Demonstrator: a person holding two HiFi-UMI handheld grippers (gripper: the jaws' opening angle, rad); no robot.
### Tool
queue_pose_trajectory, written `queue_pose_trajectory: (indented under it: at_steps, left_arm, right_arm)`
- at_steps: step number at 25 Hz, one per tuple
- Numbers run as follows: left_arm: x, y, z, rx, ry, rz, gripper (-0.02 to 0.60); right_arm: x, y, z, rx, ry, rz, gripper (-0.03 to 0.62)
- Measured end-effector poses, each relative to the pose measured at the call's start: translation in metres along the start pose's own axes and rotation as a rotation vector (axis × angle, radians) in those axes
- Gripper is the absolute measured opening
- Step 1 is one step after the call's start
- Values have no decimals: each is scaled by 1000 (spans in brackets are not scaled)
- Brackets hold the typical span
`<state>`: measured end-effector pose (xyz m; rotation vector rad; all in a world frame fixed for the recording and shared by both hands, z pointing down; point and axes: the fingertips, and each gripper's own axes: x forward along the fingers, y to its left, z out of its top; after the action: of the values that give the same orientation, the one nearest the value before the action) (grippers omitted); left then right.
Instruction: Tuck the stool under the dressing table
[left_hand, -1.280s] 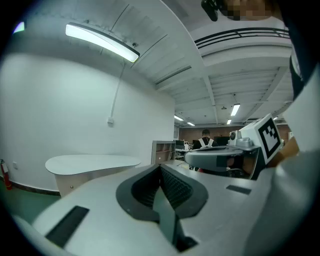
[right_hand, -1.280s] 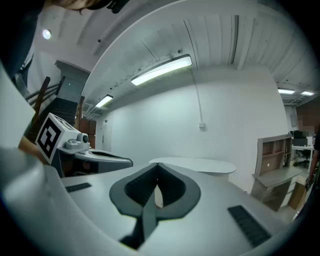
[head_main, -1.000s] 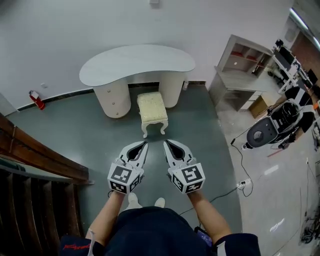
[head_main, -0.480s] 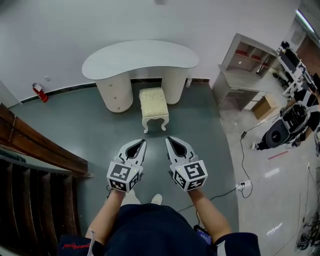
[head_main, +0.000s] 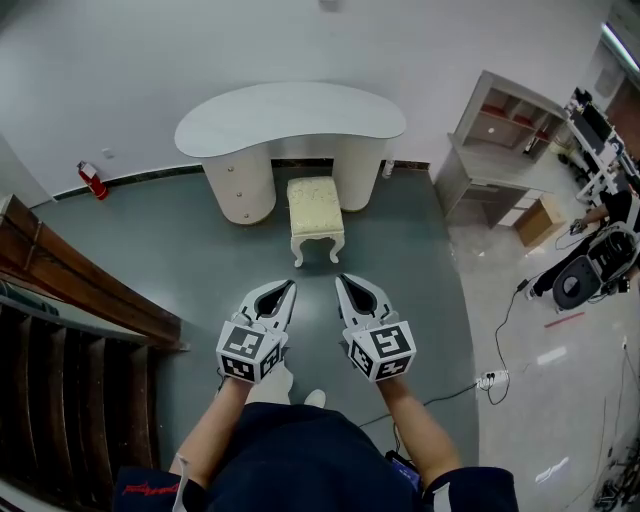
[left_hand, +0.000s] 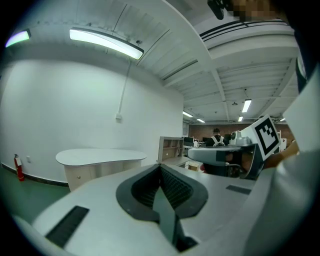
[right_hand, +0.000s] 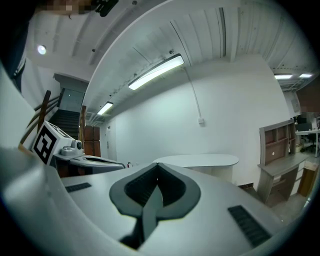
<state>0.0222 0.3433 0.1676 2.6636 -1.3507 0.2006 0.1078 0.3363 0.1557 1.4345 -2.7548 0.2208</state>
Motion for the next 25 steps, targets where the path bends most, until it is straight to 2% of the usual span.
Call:
queue_pose_trajectory:
  at_steps: [12, 16, 21, 25]
  left_arm:
    - [21, 2, 7, 13, -5, -8, 15]
    - [33, 16, 8, 10, -10, -6, 15]
    - [50, 42, 12, -45, -26, 4, 15]
    - [66, 64, 13, -54, -32, 10, 15]
  right_arm:
    - [12, -20, 6, 5, -11, 1, 17]
    - [28, -26, 8, -2, -10, 2, 15]
    - [54, -37, 8, 9, -1, -2, 15]
    - [78, -48, 9, 12, 0, -12, 15]
